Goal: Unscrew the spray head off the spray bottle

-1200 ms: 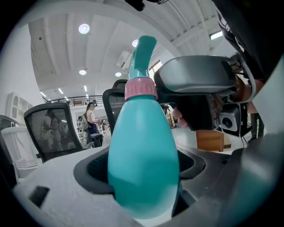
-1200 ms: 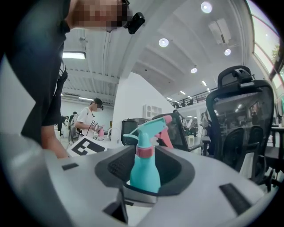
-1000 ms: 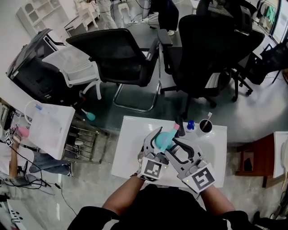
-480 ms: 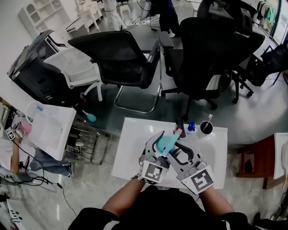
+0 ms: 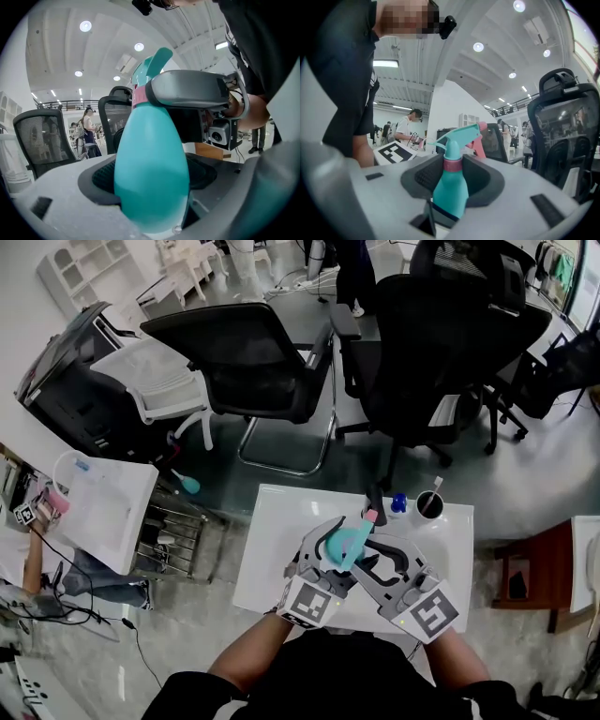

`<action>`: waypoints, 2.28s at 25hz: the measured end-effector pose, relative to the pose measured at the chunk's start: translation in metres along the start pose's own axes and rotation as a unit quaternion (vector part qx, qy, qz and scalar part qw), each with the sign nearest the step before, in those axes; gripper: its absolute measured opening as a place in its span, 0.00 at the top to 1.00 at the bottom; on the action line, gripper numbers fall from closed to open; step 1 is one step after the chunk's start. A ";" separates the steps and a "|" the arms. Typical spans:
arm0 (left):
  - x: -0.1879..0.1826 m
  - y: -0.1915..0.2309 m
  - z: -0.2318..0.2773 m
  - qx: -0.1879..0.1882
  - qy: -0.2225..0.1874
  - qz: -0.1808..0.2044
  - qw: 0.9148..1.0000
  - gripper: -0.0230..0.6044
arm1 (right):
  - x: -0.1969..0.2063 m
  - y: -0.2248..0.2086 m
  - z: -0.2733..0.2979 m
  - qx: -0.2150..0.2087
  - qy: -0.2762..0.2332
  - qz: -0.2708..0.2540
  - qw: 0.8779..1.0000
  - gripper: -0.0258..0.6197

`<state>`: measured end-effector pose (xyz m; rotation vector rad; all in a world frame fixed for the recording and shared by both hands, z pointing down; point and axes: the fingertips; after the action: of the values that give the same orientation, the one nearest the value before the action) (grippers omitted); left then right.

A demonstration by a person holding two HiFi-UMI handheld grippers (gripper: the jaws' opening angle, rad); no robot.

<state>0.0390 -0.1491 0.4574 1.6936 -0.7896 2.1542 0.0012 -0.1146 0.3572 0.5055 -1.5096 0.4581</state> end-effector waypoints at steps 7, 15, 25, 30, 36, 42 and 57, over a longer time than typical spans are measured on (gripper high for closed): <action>-0.013 -0.018 -0.010 0.101 -0.014 0.026 0.994 0.31 | 0.000 0.012 -0.010 -0.076 -0.005 -0.016 0.997 0.75; -0.025 -0.040 -0.023 0.205 -0.038 0.042 0.977 0.31 | -0.003 0.027 -0.023 -0.186 -0.009 -0.041 0.982 0.75; -0.032 -0.070 -0.039 0.312 -0.043 0.048 0.948 0.31 | -0.011 0.046 -0.038 -0.297 0.002 -0.051 0.954 0.75; -0.019 -0.045 -0.019 0.225 -0.018 0.016 0.974 0.31 | -0.003 0.029 -0.024 -0.222 -0.010 -0.039 0.974 0.71; -0.003 -0.005 -0.003 0.074 0.032 -0.013 0.997 0.31 | 0.001 0.001 -0.013 -0.077 -0.035 0.004 0.996 0.54; 0.018 0.009 -0.003 -0.012 0.066 -0.067 0.995 0.31 | 0.009 -0.009 -0.010 -0.007 -0.035 0.056 0.998 0.62; 0.011 -0.002 -0.003 -0.033 0.051 -0.068 0.996 0.31 | 0.013 -0.003 0.000 0.035 0.006 0.051 0.998 0.72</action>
<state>0.0351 -0.1468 0.4684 1.5436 -0.6891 2.0810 0.0035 -0.1175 0.3698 0.4800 -1.5166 0.5942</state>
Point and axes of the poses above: the fingertips, and each gripper's own axes: z forward along the fingers, y to its left, x out of its underside
